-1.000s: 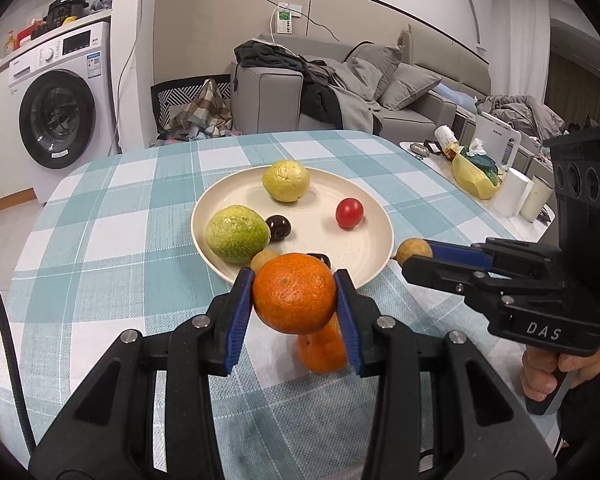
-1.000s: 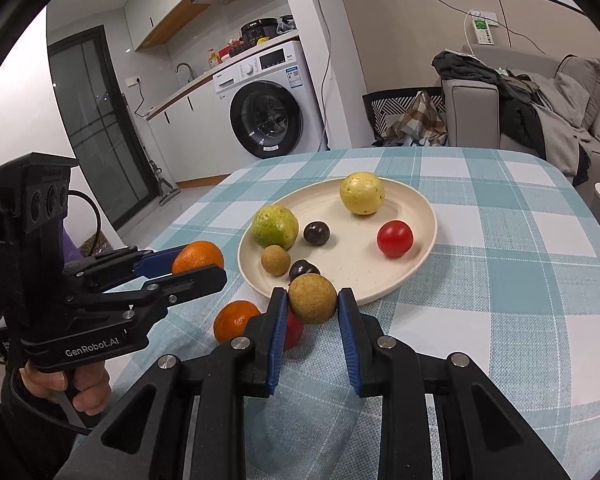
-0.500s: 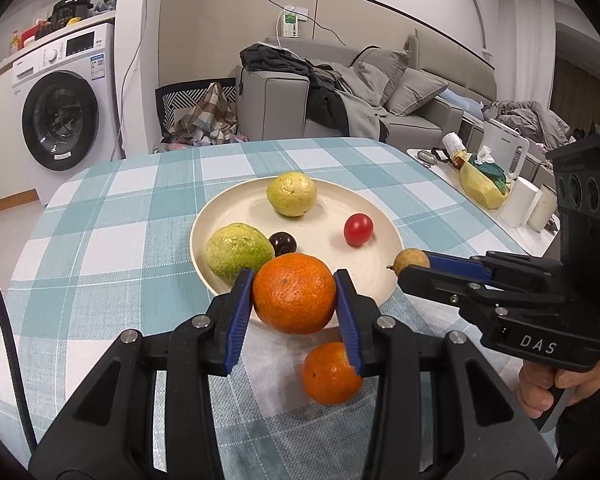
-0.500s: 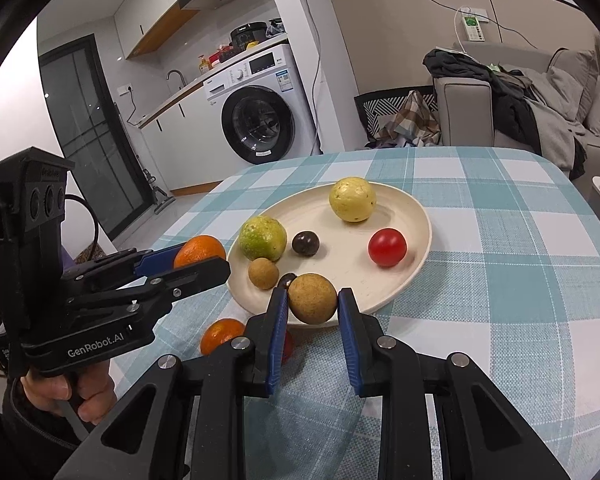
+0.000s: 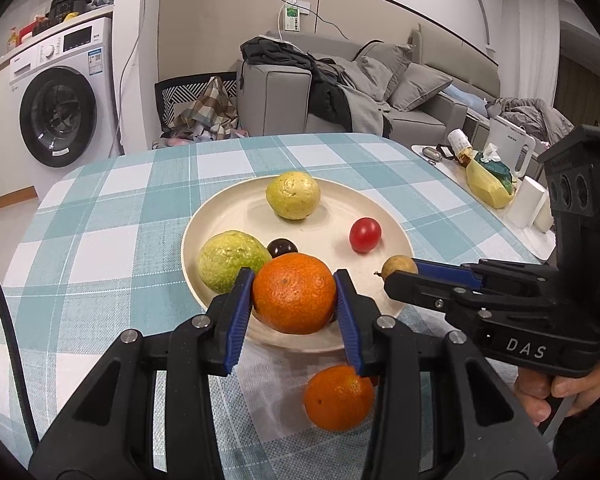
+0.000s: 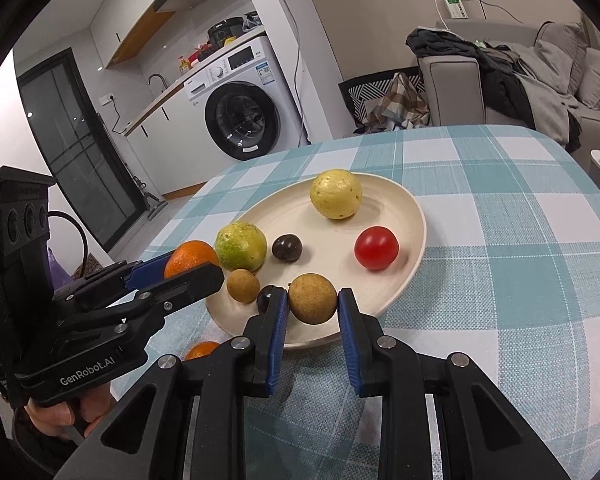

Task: Organize fruits
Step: 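Carry the orange and kiwi over the plate and open the right gripper on the kiwi, then lower the orange onto the plate and open the left gripper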

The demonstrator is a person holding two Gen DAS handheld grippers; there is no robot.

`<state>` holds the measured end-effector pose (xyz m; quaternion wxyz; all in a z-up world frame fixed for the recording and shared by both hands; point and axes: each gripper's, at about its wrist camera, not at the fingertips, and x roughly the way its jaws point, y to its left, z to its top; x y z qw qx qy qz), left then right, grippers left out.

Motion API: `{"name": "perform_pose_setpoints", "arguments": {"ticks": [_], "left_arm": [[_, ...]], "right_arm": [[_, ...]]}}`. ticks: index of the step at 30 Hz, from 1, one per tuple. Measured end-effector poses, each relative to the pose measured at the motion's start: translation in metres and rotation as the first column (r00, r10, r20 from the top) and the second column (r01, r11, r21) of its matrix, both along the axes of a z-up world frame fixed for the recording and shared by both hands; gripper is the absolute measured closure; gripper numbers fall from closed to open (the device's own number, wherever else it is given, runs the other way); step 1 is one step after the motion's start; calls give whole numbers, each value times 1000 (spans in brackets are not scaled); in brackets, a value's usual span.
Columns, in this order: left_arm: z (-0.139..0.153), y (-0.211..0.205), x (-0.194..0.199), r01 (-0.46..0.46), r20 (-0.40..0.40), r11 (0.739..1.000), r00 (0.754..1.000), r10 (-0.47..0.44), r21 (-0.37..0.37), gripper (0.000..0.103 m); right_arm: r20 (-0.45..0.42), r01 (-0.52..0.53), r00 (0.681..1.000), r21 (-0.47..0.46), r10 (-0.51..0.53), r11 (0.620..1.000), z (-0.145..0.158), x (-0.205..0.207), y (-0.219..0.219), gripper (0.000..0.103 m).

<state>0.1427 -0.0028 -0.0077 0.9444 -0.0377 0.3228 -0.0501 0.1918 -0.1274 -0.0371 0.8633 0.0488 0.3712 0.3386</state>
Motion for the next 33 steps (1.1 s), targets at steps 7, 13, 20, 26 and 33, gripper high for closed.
{"name": "perform_pose_setpoints", "arguments": {"ticks": [7,13,20,26,33], "left_arm": [[-4,-6,9,6,-8,999,1000,-6,33,66],[-8,-6,12,4,-17,999,1000,-4,34,66],[-12,-8,14,5,-30,999,1000,-3,44,66],[-13,-10,15,4,-31,999,1000,-3,44,66],[-14,-8,16,-7,-29,999,1000,8,40,66]], "right_arm": [[-10,1,1000,-21,-1,1000,-2,1,5,77],[-9,1,1000,-38,-2,999,-2,2,8,76],[-5,3,1000,-46,-3,999,-2,2,8,76],[-8,2,1000,-35,-2,999,-1,2,8,75],[39,67,997,-21,-67,998,5,-4,-6,51]]}}
